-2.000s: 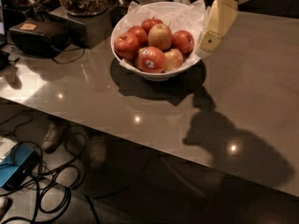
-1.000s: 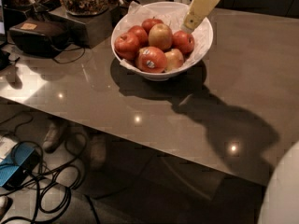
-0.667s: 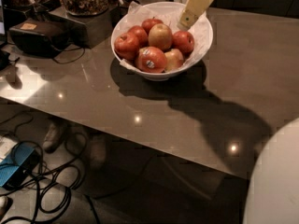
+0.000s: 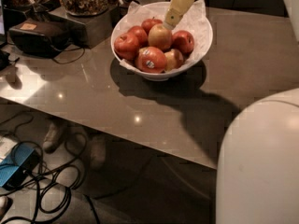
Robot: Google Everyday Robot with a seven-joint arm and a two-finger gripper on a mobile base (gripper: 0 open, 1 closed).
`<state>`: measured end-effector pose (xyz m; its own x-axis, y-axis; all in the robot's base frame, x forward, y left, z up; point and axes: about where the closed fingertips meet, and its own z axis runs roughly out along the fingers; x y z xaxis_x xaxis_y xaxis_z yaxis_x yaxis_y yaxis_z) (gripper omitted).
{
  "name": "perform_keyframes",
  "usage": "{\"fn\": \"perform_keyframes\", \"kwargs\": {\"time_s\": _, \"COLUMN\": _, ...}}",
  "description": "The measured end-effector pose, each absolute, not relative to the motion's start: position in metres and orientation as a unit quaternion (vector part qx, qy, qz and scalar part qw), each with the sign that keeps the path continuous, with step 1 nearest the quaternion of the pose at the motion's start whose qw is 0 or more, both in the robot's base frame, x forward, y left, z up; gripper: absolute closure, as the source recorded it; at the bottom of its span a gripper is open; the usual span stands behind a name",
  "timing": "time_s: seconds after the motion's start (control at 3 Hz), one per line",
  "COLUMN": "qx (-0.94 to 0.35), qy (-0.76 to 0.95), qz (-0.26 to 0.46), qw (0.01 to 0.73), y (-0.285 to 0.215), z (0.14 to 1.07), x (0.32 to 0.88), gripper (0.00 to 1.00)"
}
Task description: Pick apple from white bowl
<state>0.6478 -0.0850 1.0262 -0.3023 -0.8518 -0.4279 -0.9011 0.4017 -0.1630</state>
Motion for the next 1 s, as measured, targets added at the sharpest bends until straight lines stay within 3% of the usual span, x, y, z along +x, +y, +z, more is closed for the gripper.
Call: {"fn": "perform_keyframes", "kwargs": {"time_s": 1.0, "qx": -0.555, "qy": 0.802, "qz": 0.041, "qw": 0.215, "y": -0.069, "z": 1.008, "x": 0.674, "gripper": 0.32}}
